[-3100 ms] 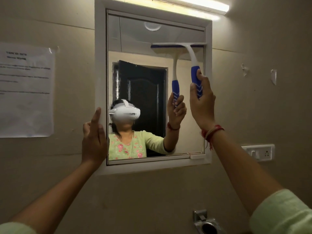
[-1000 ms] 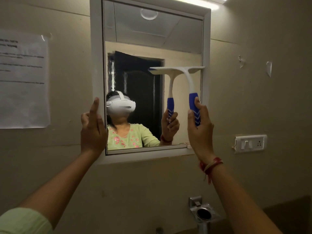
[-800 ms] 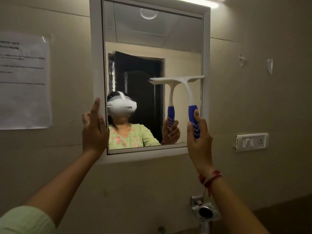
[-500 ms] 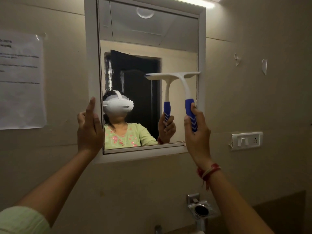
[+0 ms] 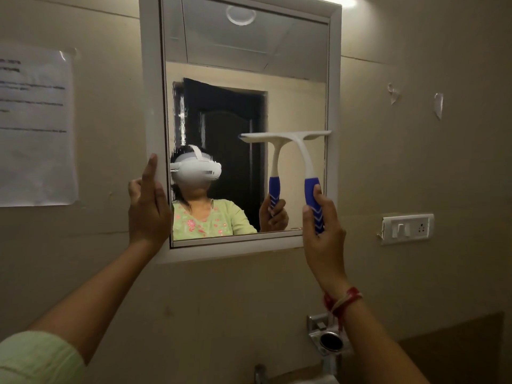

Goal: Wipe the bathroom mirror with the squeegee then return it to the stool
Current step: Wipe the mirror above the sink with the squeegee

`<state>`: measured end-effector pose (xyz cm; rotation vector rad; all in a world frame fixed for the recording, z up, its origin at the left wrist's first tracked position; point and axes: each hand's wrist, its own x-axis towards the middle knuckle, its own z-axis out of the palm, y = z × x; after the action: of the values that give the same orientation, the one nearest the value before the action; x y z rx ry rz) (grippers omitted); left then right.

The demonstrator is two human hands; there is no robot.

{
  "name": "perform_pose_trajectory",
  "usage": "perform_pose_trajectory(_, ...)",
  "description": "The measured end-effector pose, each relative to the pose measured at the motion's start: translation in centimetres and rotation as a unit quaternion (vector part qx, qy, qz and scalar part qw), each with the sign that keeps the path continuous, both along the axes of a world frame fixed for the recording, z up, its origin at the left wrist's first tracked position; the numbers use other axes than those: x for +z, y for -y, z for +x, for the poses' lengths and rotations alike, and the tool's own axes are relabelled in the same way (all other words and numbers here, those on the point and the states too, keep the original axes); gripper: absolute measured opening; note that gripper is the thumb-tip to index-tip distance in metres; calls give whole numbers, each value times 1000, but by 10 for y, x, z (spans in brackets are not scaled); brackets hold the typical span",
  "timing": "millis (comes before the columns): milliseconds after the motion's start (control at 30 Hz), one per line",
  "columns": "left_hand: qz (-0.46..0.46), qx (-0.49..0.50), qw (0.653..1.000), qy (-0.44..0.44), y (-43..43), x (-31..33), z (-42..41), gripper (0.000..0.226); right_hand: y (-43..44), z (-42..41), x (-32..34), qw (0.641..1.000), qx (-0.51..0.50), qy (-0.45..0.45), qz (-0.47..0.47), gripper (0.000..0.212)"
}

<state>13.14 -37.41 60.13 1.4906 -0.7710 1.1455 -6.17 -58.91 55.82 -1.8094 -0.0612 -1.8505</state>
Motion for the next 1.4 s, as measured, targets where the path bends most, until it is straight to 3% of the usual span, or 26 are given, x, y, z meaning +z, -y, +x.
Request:
perform_pose_trajectory(133, -1, -2, 1000, -4, 1, 0, 0, 47, 0, 0, -1, 1000, -3, -2, 7, 42)
perform_pose_trajectory(333, 2, 3, 1000, 8, 1, 0, 2, 48, -5, -4, -53, 999, 27, -24, 32, 45)
perform_pose_trajectory(600, 1, 3, 1000, 3, 1, 0, 2, 46, -11, -6, -20, 999, 9, -20, 41, 44)
perform_pose_trajectory(867, -3, 1, 1000, 10, 1, 0, 3, 47, -19, -11, -81, 994, 50, -50, 78, 40)
perform_pose_trajectory(1133, 0, -7, 1000, 8, 0, -1, 4, 47, -23, -9, -44, 995, 38, -35, 86, 40)
perform_pose_trajectory(1400, -1, -3, 1000, 25, 0, 0, 8, 46, -31, -19, -98, 992, 51, -62, 96, 36)
